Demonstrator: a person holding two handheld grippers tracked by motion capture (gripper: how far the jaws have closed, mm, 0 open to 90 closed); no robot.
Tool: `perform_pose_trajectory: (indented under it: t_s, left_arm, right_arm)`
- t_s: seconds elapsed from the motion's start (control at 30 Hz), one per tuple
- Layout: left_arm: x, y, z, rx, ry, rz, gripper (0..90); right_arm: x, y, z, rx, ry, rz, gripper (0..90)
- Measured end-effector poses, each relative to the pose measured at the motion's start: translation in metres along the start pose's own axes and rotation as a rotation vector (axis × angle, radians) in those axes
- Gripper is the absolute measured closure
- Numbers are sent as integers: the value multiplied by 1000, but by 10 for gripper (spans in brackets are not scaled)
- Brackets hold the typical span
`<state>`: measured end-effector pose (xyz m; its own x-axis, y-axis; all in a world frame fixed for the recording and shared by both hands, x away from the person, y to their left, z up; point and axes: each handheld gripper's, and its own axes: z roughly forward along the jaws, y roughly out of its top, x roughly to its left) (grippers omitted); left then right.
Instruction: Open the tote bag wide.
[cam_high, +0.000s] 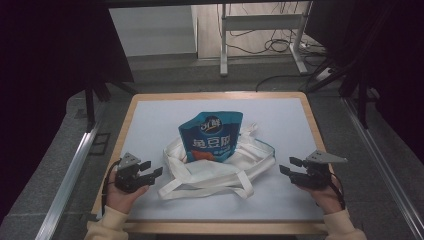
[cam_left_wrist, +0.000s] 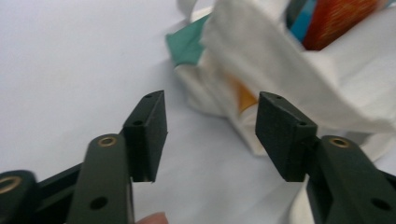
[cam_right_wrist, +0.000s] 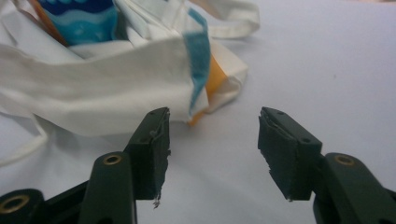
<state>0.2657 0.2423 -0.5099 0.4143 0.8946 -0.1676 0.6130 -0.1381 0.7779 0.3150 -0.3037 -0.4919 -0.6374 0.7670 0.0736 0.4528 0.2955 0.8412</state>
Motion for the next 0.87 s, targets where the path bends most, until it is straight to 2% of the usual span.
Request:
perform_pose_trajectory:
  t_s: [0.13,0.3,0.6,0.87]
  left_arm:
    - [7,-5,3,21,16,-18,368]
    - [8,-6,7,33,45,-21,308]
    - [8,-7,8,36,45,-15,302]
    - [11,-9,13,43,70,-27,271]
  right_arm:
    - [-1,-5,5,26,-5,9,412]
    - [2,-6,10,48,-16,-9,406]
    - [2,-7,13,58,-22,-8,400]
    - [4,-6,14,59,-30,-23,374]
